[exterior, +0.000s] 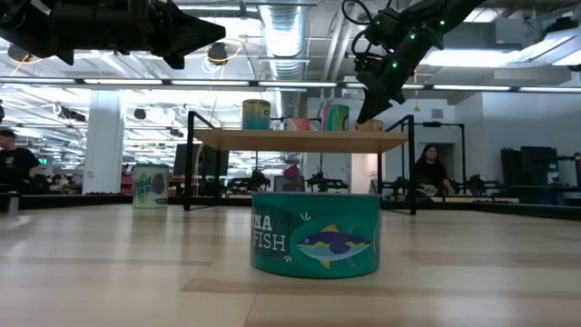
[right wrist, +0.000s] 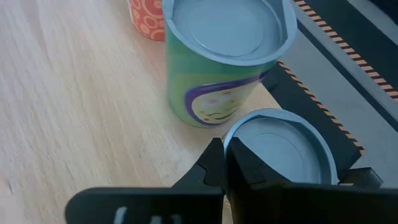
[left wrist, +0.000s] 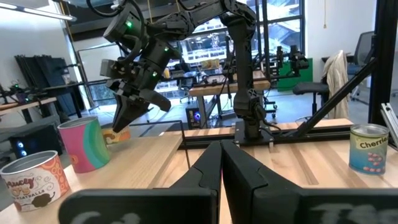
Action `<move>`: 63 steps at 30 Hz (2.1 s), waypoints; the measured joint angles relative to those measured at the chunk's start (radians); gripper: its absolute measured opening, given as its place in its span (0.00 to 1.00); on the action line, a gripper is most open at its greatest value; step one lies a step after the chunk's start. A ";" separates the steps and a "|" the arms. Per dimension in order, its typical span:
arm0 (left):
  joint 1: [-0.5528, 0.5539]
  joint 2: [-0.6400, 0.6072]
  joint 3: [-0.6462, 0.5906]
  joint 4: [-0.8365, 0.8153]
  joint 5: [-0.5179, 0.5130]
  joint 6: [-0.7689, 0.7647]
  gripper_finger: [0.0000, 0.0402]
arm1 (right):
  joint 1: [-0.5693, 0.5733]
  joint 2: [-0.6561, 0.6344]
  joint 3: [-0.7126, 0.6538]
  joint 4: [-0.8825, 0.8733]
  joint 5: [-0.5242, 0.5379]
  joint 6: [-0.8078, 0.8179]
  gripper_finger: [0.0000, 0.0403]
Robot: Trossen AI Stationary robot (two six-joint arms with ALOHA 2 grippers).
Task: Pick and place cans onto a shelf
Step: Put the canned mushrooms on the shelf
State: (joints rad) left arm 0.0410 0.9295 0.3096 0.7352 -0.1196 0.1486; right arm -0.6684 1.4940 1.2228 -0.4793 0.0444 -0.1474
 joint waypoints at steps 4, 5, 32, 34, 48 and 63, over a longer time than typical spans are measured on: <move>0.000 0.000 0.000 0.000 0.000 0.000 0.00 | -0.002 0.000 0.000 -0.004 0.002 -0.001 0.04; 0.000 0.000 0.000 0.000 0.000 0.000 0.00 | -0.002 0.000 0.000 -0.004 0.002 -0.003 0.04; 0.000 0.000 0.000 0.017 0.004 0.001 0.00 | 0.011 0.092 0.005 0.030 0.011 -0.032 0.04; 0.000 0.000 0.000 0.017 0.006 0.001 0.00 | 0.013 0.084 0.004 0.028 0.014 -0.038 0.05; 0.000 0.000 0.000 0.019 0.003 0.004 0.00 | 0.012 0.066 0.048 -0.046 0.006 -0.029 0.06; 0.000 0.000 0.000 0.019 0.003 -0.002 0.00 | 0.020 0.066 0.049 0.004 -0.016 -0.035 0.05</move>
State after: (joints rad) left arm 0.0406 0.9298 0.3092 0.7544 -0.1165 0.1471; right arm -0.6479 1.5604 1.2716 -0.4748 0.0288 -0.1822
